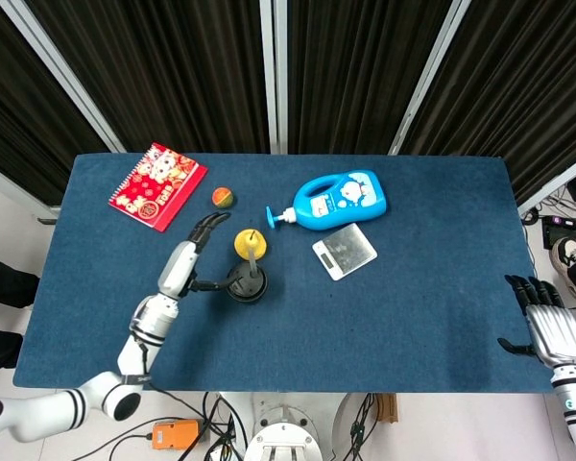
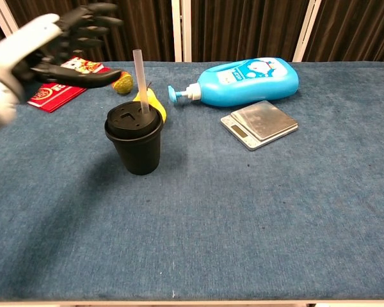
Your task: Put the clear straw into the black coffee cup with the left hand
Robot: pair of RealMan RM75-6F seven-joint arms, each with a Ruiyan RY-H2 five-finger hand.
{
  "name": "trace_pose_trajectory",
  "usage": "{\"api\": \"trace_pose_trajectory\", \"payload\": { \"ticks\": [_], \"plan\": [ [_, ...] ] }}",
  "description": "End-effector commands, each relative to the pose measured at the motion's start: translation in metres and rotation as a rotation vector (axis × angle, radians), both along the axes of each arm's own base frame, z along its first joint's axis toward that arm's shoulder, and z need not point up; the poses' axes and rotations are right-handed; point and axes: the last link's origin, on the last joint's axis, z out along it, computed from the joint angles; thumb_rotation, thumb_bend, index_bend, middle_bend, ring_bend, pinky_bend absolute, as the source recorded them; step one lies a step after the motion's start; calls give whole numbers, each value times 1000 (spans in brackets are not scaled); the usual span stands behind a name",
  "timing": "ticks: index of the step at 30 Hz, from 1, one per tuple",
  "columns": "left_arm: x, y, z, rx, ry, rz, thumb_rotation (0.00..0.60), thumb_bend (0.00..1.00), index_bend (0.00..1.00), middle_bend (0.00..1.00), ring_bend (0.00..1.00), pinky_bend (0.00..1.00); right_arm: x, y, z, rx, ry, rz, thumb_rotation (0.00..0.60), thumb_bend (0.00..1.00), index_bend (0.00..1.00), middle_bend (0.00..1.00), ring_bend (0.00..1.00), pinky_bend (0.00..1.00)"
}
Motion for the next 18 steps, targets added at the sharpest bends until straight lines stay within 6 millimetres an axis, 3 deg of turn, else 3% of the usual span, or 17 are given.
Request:
{"api": "trace_pose_trajectory", "payload": {
  "ticks": [1,4,10,18],
  "plan": [
    [-49,-15,45,61,287,80,600,146,66,76,0,0,0,-1,8,-23,-7,1,600,295,2,136,0,83],
    [-86,-30,80,134,491,185,600,137,66,76,0,0,0,-1,18,-55,-26,10,600,294,5,136,0,82],
    [-137,-69,129,206,729,344,600,132,96,83,0,0,0,5,28,-103,-57,42,600,294,12,136,0,82],
    [-163,-124,152,247,774,435,600,133,114,93,0,0,3,14,24,-100,-111,73,600,295,12,136,0,82]
  ]
}}
